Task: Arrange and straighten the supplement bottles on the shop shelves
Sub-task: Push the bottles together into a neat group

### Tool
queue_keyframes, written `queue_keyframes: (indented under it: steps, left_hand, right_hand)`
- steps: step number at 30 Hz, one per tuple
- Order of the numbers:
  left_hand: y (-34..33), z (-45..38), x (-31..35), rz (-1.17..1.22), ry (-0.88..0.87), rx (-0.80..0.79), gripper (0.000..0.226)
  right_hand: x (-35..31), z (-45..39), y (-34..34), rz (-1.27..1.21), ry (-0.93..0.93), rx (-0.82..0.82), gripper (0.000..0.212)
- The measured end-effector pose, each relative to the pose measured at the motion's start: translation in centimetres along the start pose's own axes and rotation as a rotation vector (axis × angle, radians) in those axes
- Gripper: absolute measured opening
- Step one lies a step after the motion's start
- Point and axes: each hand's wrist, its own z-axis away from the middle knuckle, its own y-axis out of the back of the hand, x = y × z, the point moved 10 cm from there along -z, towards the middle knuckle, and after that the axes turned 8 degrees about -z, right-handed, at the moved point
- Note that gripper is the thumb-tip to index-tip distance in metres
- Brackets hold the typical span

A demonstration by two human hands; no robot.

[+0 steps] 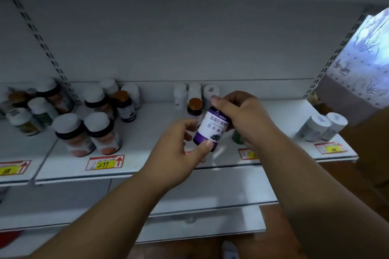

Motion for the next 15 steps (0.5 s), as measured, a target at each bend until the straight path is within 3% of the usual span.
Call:
queue_keyframes:
  steps: [5,8,15]
  left_hand:
    - [2.6,1.3,-5.7,-0.063,0.148,0.065,0.032]
    - [3.5,0.7,-8.6,-0.103,0.218,0.073,0.028]
    - [3.1,-0.8,-11.6,-0.117,0.273,0.099,0.029]
  right_hand:
    - [0.7,1.1,-4.4,0.241,0.028,-0.026,0.033]
    - [1.3,0.9,-7.4,0.439,0.082,-0.088,0.033]
    - [3.0,-1.1,-11.9,0.626,0.189,-0.152,0.039]
